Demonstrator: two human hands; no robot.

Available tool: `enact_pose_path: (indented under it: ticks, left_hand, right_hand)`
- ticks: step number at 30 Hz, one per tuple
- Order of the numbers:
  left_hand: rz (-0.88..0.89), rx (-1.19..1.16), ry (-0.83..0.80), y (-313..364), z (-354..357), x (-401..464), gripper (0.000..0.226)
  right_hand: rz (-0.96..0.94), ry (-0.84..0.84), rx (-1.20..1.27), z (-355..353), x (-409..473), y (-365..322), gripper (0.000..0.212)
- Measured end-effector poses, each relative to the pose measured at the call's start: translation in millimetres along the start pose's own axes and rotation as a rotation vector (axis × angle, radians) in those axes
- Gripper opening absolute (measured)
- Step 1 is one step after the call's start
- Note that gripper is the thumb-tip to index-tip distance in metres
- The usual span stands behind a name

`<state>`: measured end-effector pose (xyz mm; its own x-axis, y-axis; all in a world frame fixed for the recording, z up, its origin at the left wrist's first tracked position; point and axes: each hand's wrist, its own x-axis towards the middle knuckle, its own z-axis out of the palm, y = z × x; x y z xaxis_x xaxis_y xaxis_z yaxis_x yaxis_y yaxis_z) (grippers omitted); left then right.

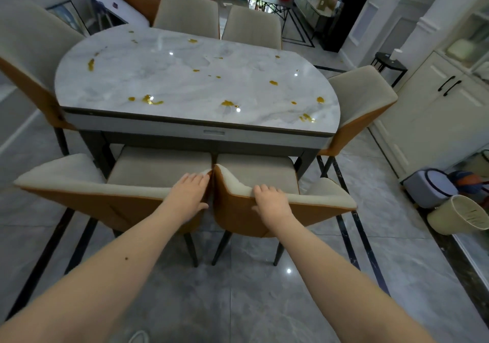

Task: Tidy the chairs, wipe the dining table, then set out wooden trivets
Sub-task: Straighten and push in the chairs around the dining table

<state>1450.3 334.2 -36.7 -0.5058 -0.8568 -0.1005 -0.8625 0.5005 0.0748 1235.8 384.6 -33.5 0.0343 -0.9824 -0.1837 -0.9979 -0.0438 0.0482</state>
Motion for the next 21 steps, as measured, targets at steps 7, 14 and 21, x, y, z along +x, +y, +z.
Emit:
enact_pose_path:
  ticks: [7, 14, 21]
  left_hand:
    - [-0.049, 0.011, -0.118, -126, -1, -45, 0.089]
    - [-0.073, 0.125, -0.211, -208, 8, -58, 0.056]
    - [-0.001, 0.232, -0.174, -206, 7, -52, 0.052]
  right_hand:
    - [-0.193, -0.008, 0.207, -21, 33, -121, 0.057]
    - [-0.112, -0.043, 0.159, -4, 54, -198, 0.042]
    - [-0.024, -0.092, 0.157, -3, 61, -204, 0.037]
